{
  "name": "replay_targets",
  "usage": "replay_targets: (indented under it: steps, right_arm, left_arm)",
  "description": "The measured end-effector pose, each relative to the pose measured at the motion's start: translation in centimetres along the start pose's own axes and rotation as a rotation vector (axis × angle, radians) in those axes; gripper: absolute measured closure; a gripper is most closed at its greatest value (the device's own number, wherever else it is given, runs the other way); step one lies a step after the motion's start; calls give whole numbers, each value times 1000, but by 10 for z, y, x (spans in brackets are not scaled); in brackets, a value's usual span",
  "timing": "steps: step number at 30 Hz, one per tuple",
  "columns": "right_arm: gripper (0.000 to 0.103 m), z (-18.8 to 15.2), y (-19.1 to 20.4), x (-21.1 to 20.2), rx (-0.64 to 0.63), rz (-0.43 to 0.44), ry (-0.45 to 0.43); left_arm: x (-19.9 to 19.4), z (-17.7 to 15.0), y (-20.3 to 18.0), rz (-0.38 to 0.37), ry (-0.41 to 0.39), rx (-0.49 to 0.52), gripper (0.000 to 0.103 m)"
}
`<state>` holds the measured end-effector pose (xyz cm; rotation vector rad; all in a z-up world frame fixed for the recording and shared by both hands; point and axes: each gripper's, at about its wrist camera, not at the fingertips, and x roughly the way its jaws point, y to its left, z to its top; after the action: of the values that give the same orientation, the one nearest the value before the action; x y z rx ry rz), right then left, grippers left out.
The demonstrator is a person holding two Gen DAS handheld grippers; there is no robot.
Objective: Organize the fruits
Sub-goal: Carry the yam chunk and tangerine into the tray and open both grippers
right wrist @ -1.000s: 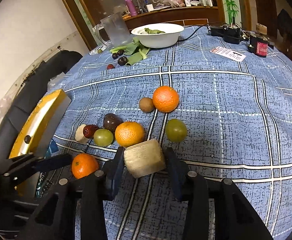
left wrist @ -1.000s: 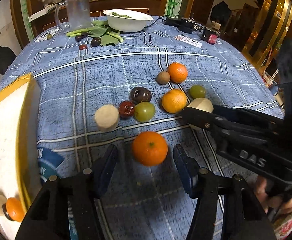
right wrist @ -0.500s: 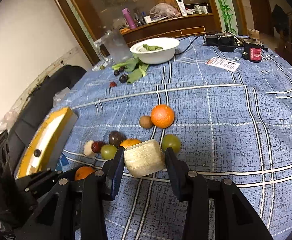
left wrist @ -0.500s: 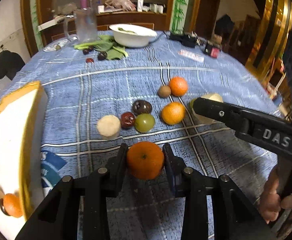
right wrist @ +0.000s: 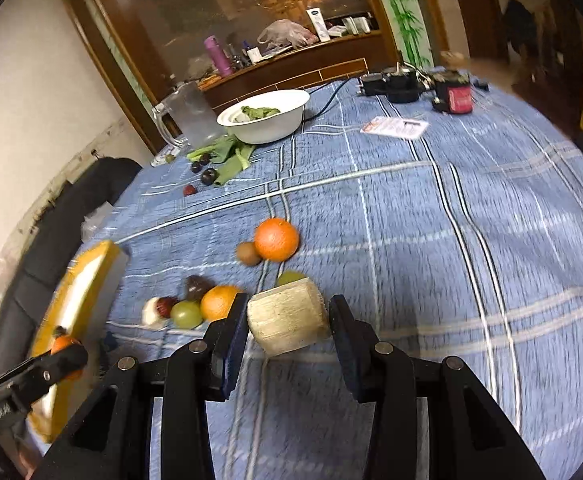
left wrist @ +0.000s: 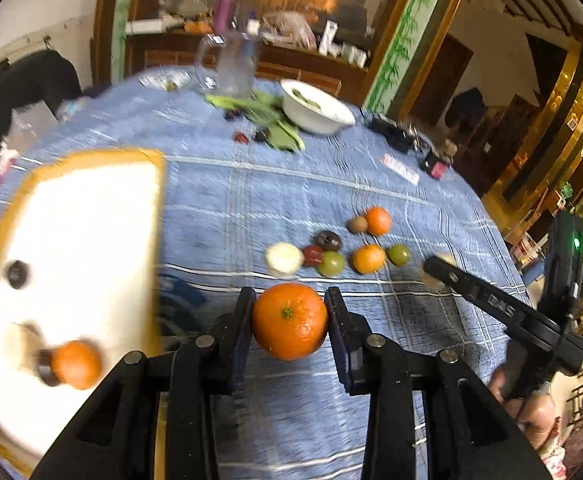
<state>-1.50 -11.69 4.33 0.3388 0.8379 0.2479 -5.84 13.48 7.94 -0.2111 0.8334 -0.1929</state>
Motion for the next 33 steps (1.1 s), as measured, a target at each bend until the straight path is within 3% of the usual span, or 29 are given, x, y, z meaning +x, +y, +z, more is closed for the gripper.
replay_targets:
  steps: [5,10,14,17,27,29,30,33]
  right_arm:
    - [59,-22,39,-18,-45,51,44]
    - [59,-34,101,-19,-132,133,97]
    - [59,-41,157,-11,-222,191,131]
    - [59,-50,193,-2,-301,214,145]
    - [58,-68,249,41,-418,183,213]
    - [58,-69,258,47,-452,162,210]
    - [58,-70,263,51,-476,149,212]
    - [58,-72,273,59,-498,135,212]
  left_arm:
    - [-26,-3,57,-26,-30,-123,69]
    - [-46,-14,120,43,-66,-253,69]
    - [-53,-29,151,104,-30,-308,69]
    - [-56,-35,160,176,-24,-290,69]
    - [-53,-47,160,232,-25,-231,68]
    - [-53,-48,163,224,-20,-241,62]
    - [-56,-48,166,217,-24,-252,53]
    - [-63,-49,171,223,-38,-269,48]
